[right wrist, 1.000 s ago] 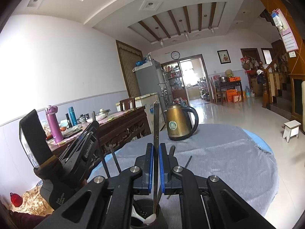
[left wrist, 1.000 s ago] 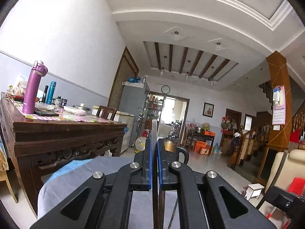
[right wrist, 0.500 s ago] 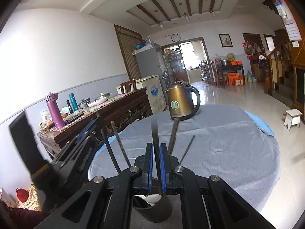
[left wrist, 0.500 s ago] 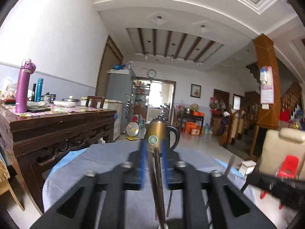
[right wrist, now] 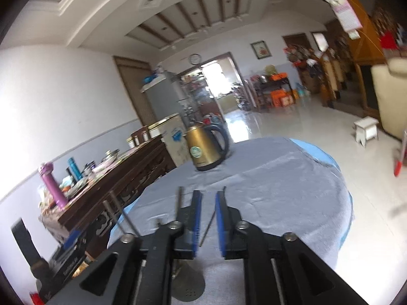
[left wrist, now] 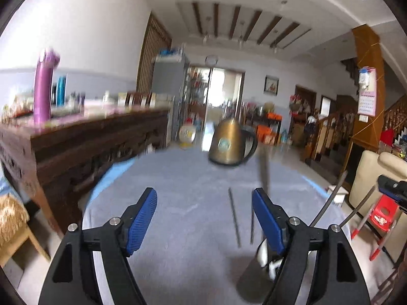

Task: Organize utensils
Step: 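Withdraw both open grippers up and away from the gray cup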

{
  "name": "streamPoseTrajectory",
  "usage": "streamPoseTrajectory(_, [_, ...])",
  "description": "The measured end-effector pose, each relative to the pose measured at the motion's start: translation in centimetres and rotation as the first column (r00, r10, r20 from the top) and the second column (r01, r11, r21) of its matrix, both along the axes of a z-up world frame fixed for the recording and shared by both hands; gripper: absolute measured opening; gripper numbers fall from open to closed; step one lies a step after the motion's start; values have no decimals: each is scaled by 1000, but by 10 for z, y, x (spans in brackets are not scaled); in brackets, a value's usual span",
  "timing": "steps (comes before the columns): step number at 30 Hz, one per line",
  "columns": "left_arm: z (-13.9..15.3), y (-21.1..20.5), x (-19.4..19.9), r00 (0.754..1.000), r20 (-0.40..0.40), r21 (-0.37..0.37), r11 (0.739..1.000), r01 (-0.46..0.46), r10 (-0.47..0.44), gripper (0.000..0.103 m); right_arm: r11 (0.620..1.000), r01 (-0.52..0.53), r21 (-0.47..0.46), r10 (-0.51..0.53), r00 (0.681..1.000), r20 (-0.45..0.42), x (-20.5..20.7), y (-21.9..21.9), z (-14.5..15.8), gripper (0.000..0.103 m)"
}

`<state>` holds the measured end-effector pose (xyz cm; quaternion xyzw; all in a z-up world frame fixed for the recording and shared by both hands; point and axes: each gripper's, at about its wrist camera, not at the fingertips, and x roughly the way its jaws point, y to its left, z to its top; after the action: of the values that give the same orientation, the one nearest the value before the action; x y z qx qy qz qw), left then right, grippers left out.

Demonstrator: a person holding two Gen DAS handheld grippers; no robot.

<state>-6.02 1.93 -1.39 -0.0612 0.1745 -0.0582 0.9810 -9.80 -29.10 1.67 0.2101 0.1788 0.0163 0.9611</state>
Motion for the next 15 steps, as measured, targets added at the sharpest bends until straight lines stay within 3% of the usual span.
streamPoseTrajectory(3, [-15, 11, 16, 989, -146, -28, 1000, -7, 3, 78, 998, 58, 16, -57, 998, -32, 1, -12, -8, 42])
streamPoseTrajectory(6, [-25, 11, 24, 965, -263, -31, 1000, 0, -8, 78, 997, 64, 30, -62, 995, -82, 4, -15, -14, 43])
streamPoseTrajectory(9, [-26, 5, 21, 948, -317, 21, 1000, 21, -13, 78, 999, 45, -12, -46, 989, -140, 4, -4, -20, 44])
streamPoseTrajectory(15, [-11, -7, -5, 942, -330, 105, 990, 92, -52, 78, 1000, -5, -3, 4, 977, -214, -8, 21, -36, 50])
